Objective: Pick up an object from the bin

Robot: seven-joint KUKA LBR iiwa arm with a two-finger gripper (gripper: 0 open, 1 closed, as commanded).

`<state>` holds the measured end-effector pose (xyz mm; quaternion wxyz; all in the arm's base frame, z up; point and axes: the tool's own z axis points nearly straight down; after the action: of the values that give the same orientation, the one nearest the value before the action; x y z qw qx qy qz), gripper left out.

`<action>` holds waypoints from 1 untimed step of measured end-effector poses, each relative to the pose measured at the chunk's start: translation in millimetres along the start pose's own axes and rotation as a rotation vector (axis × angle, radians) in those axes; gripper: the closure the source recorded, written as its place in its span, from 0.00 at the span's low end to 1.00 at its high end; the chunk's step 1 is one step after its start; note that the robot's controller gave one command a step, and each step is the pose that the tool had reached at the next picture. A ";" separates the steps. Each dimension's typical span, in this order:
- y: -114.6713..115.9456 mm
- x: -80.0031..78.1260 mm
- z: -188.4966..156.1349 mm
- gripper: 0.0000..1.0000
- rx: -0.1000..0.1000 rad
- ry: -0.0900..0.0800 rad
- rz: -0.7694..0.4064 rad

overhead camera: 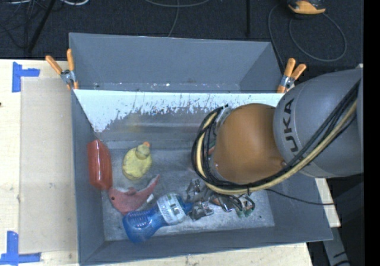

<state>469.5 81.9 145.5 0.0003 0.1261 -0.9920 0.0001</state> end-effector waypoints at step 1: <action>0.3 1.0 -5.3 1.00 0.000 0.005 -0.001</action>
Offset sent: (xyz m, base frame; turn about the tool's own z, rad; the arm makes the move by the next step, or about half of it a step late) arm 0.0001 0.0000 0.0495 0.0000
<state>468.4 82.0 150.8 0.0030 0.1264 -0.9920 0.0002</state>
